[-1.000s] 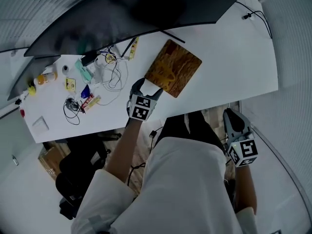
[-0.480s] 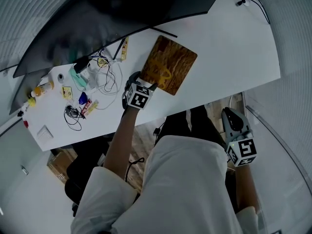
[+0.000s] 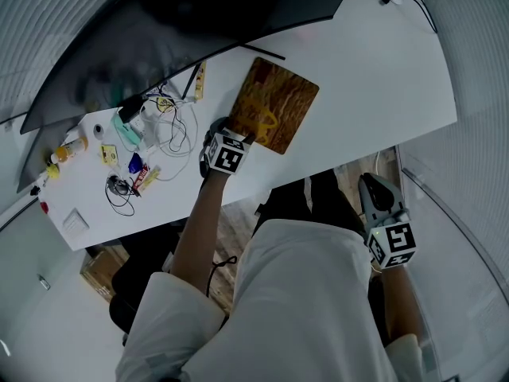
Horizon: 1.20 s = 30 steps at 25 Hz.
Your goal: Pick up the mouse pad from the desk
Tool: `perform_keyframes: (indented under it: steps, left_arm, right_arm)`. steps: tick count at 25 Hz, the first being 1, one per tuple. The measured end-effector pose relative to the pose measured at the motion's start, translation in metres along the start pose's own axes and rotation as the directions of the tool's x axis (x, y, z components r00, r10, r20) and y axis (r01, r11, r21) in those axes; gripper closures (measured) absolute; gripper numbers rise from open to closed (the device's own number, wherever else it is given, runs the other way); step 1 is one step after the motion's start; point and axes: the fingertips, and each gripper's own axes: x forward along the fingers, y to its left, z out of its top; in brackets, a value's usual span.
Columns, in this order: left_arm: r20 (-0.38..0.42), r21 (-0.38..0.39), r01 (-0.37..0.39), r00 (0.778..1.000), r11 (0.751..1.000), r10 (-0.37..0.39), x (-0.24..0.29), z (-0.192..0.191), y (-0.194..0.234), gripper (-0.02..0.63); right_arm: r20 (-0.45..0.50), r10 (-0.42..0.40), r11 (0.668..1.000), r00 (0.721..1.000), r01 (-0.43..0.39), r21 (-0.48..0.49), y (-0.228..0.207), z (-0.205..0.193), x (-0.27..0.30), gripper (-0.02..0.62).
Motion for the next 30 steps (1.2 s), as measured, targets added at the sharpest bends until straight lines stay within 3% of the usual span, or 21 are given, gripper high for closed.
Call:
perform_keyframes:
  steps: [7,12,14,24,30]
  left_arm:
    - [0.027,-0.009,-0.001,1.000,1.000,0.002,-0.001,0.001,-0.010,0.317]
    - [0.068,-0.013,-0.007,0.998,1.000,0.008,-0.005,0.006,-0.025,0.509]
    - [0.089,-0.018,-0.013,0.996,1.000,0.015,-0.009,0.009,-0.029,0.555]
    - [0.173,-0.071,0.095,0.982,0.993,-0.081,-0.040,0.014,-0.052,0.568]
    - [0.255,-0.037,0.103,0.963,0.994,-0.090,-0.070,0.024,-0.071,0.568]
  right_arm:
    - [0.003,0.000,1.000,1.000,0.000,-0.010,0.000,-0.001,-0.002,0.548]
    - [0.008,-0.009,1.000,1.000,0.009,-0.015,-0.003,-0.002,-0.005,0.548]
    - [0.013,-0.008,1.000,1.000,0.009,-0.017,-0.003,-0.002,-0.007,0.548]
    - [0.054,0.002,0.999,0.999,0.001,-0.054,0.011,0.007,-0.017,0.548]
    - [0.102,0.006,0.996,0.995,0.003,-0.093,0.017,0.015,-0.026,0.548]
